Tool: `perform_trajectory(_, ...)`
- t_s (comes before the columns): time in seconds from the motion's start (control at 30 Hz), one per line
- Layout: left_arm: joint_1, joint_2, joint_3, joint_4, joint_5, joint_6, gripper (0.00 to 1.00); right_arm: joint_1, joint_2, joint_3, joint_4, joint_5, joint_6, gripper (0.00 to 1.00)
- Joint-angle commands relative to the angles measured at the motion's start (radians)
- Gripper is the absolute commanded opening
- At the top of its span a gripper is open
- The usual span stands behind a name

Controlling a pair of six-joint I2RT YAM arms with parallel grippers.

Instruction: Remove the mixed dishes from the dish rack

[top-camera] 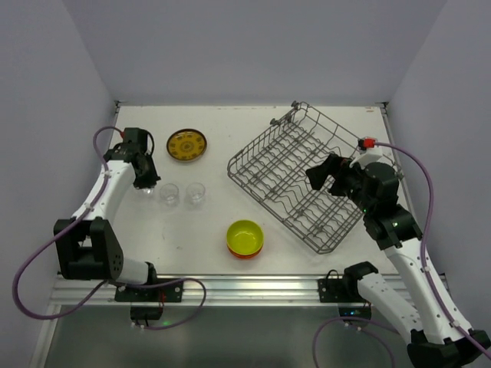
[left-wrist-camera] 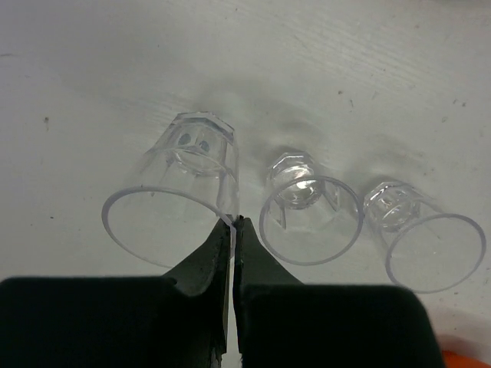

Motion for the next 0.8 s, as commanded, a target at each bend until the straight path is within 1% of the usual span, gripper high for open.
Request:
perform_trajectory(0.0,0.022,0.045,0.018,-0.037,0.036,0.04,0.0,0.0,-0.012,-0.007,-0.015,-0.006,-0.036,0.99)
perform_trajectory(0.17,0.022,0.113,0.036,-0.068,-0.007,0.051,0.01,0.0,-0.028,-0.022,-0.002,-0.024,-0.033,0.99)
perform_trajectory(0.27,0.022,0.139,0.036,-0.06,0.001,0.055,0.08,0.0,-0.028,-0.026,0.001,-0.024,-0.035,0.99)
perform_trajectory(0.4,0.022,0.184,0.05,-0.062,0.022,0.063,0.1,0.001,-0.025,-0.027,0.004,-0.024,-0.036,0.99)
perform_trajectory(0.5,0.022,0.196,0.059,-0.054,0.045,0.065,0.14,0.001,-0.029,-0.03,0.004,-0.023,-0.036,0.99)
perform_trajectory(0.6,0.022,0.2,0.068,-0.054,0.035,0.062,0.23,0.001,-0.029,-0.032,0.009,-0.023,-0.036,0.99)
perform_trajectory(0.63,0.02,0.199,0.07,-0.054,0.038,0.061,0.3,0.001,-0.026,-0.032,0.008,-0.024,-0.036,0.99)
perform_trajectory(0.73,0.022,0.181,0.077,-0.054,0.032,0.058,0.43,0.001,-0.023,-0.033,0.012,-0.026,-0.038,0.99)
perform_trajectory(0.77,0.022,0.174,0.08,-0.057,0.024,0.057,0.45,0.0,-0.022,-0.033,0.012,-0.026,-0.038,0.99)
